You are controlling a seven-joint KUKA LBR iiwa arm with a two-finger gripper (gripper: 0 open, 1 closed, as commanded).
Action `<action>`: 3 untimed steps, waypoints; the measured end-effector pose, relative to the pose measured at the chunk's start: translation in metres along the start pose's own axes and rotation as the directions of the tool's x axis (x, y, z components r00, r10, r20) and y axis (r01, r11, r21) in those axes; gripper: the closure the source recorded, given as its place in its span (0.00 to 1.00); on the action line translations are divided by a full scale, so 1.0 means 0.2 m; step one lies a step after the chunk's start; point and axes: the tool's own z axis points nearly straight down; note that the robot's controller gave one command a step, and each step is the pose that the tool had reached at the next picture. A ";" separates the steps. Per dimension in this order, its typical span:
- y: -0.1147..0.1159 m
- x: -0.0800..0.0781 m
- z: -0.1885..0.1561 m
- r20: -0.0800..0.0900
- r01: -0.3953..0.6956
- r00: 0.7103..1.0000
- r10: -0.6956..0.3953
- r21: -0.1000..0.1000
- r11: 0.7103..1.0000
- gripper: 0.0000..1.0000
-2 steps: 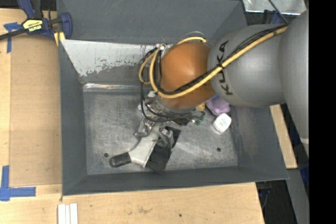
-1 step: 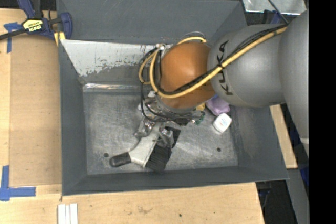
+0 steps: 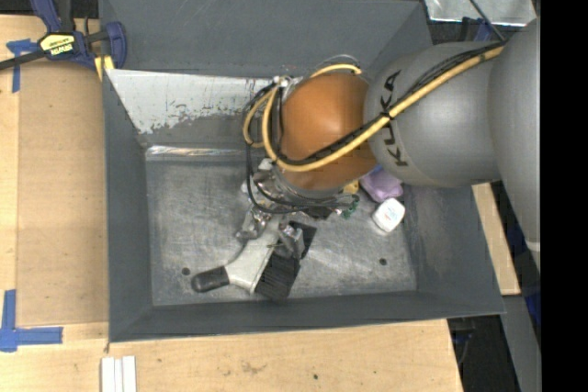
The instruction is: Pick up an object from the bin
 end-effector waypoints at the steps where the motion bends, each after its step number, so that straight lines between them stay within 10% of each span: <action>1: 0.01 0.01 -0.03 0.004 -0.001 1.000 0.001 -0.001 1.000 1.00; 3: 0.01 0.00 -0.24 0.013 -0.002 1.000 0.002 0.001 1.000 1.00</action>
Offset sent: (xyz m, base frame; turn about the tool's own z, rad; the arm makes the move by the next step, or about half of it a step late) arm 0.0000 -0.0001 0.0045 0.0000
